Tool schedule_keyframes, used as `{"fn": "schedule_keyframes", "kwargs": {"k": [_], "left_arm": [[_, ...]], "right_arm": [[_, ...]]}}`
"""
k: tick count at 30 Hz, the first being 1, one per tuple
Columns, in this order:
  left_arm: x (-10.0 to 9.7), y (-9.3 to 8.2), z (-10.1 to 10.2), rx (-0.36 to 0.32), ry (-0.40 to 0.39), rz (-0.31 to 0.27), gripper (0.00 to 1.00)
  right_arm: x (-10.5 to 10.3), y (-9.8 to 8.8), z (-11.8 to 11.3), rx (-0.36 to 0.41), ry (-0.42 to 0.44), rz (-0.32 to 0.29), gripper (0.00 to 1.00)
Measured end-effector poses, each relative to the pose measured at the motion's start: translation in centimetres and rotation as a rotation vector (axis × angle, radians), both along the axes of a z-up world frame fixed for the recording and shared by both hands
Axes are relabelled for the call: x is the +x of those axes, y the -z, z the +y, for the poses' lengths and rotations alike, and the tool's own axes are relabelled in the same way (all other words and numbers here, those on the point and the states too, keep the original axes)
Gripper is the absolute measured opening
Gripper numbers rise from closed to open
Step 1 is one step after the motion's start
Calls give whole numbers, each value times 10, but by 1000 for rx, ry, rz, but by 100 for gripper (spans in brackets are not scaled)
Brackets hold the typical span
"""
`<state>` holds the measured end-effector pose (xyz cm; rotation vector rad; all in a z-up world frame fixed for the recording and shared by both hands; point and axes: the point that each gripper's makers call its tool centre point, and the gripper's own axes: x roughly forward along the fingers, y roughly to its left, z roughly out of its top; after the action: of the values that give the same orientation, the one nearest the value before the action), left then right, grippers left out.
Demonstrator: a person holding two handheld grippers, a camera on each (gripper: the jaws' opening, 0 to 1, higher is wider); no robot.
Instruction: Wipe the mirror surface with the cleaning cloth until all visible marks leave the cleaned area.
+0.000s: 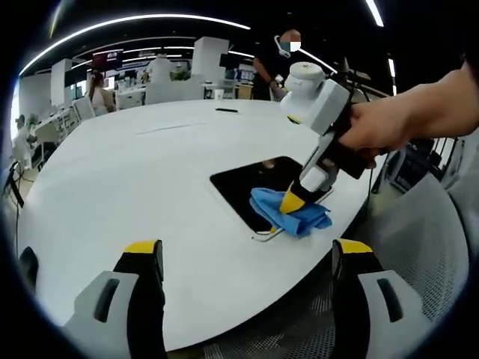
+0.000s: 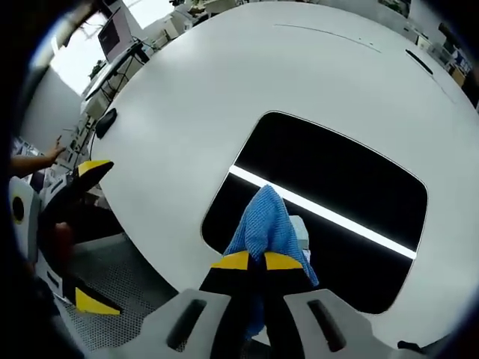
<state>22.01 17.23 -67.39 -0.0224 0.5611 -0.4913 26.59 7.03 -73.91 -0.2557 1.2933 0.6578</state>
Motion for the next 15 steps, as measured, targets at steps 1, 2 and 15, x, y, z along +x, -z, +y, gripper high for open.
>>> {"fn": "schedule_keyframes", "kwargs": {"k": [1, 2, 15], "left_arm": [[0, 0, 0, -5, -2, 1, 94], [0, 0, 0, -9, -1, 2, 95], [3, -6, -2, -5, -2, -21, 96]], "right_arm": [[-2, 0, 1, -6, -8, -3, 0], [-3, 1, 1, -8, -11, -3, 0], [-27, 6, -1, 6, -14, 37, 0]]}}
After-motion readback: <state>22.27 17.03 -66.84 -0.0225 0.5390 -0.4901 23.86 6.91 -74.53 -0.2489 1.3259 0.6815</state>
